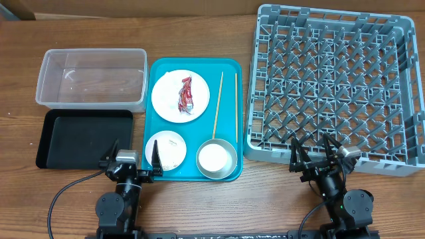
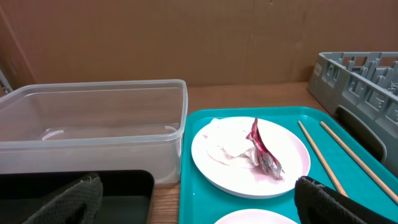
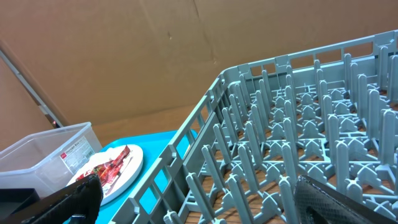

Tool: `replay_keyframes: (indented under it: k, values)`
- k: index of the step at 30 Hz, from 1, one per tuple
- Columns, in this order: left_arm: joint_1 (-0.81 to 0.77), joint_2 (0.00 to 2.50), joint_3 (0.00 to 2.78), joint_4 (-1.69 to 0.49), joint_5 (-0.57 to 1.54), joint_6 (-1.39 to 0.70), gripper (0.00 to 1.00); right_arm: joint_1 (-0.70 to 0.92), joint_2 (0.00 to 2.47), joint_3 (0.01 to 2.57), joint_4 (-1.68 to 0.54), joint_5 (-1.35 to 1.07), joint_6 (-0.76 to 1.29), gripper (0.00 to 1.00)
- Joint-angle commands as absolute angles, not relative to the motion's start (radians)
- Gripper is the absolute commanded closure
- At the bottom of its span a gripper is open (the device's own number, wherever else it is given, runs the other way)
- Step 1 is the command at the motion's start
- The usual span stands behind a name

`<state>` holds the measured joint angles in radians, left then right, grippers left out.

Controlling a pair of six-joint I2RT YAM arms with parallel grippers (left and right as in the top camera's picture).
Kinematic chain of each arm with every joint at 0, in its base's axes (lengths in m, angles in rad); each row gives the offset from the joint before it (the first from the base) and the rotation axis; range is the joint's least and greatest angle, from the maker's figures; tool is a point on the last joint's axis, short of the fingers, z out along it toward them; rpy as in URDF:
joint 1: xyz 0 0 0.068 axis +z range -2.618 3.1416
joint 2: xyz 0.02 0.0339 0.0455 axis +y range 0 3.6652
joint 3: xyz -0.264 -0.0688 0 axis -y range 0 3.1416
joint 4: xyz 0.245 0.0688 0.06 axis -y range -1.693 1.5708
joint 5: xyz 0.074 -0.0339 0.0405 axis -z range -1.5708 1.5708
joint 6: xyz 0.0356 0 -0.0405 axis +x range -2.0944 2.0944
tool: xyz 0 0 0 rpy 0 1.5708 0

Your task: Sort waste into correct bins and load items into the dishwasher

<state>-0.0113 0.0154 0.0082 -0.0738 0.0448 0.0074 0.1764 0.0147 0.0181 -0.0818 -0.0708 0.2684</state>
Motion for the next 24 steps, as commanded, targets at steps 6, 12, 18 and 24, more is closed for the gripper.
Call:
replay_keyframes:
  k: [6, 12, 18, 24]
  values:
    - [-0.006, 0.006, 0.005, -0.075, 0.041, 0.023, 0.0, 0.169, 0.005, 0.008, -0.076, -0.069, 0.265, 0.0]
    - [-0.006, 0.006, 0.005, -0.074, 0.042, 0.023, 0.0, 0.169, 0.005, 0.008, -0.076, -0.069, 0.265, 0.0]
    - [-0.006, 0.006, 0.005, -0.073, 0.051, 0.019, 0.0, 0.169, 0.005, 0.008, -0.077, -0.069, 0.265, 0.0]
    - [-0.006, 0.006, 0.005, -0.07, 0.084, 0.008, 0.0, 0.169, 0.005, 0.008, -0.077, -0.069, 0.265, 0.0]
